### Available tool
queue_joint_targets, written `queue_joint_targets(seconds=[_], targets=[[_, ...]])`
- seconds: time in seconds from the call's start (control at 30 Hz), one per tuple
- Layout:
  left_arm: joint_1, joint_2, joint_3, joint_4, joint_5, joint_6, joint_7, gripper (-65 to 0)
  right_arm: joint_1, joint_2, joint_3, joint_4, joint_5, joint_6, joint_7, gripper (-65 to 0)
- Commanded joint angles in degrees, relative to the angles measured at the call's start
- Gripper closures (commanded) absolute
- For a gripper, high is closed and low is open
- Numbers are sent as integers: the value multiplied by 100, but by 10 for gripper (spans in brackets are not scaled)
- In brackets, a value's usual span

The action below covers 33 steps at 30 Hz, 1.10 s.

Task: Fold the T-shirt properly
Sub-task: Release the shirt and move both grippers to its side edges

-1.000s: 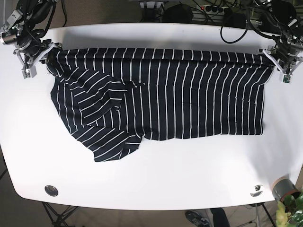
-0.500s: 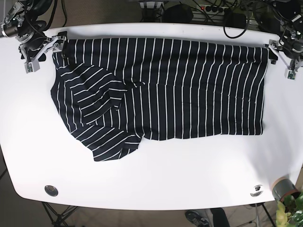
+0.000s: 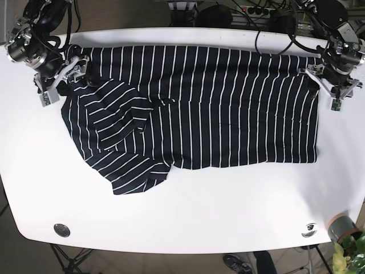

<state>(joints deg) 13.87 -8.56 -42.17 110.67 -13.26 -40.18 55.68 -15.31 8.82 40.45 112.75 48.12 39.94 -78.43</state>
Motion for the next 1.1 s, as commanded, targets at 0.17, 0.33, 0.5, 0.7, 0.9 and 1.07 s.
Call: queue_joint_targets(seconds=[0.17,0.33,0.5,0.7,0.9,1.07], targets=[[-20,-125,222,-426,389,18,-131,-181,120,-535,-225,79,-1994,6,762,-369],[-29,-160,266,-1006,425,18,-386,-122,111,-728,-471,79,-2979,6,885,-190],[-29,-397,266,-1586,442,18,-649,-118,67,-781,-471,-220,-3322,6,1096,-138],[-29,-503,441,-2078,688,18,-781,-119,76,-508,-471,-1152,-3322,6,1650,-138],[-29,-608,705,-2342,1022,18,-957,-119,208,-500,-506,-1741,-3322,6,2169,-136],[-29,-828,512,-2782,1066,18,-1212,-119,340,-526,-515,-1732,-3313,6,2160,-136]])
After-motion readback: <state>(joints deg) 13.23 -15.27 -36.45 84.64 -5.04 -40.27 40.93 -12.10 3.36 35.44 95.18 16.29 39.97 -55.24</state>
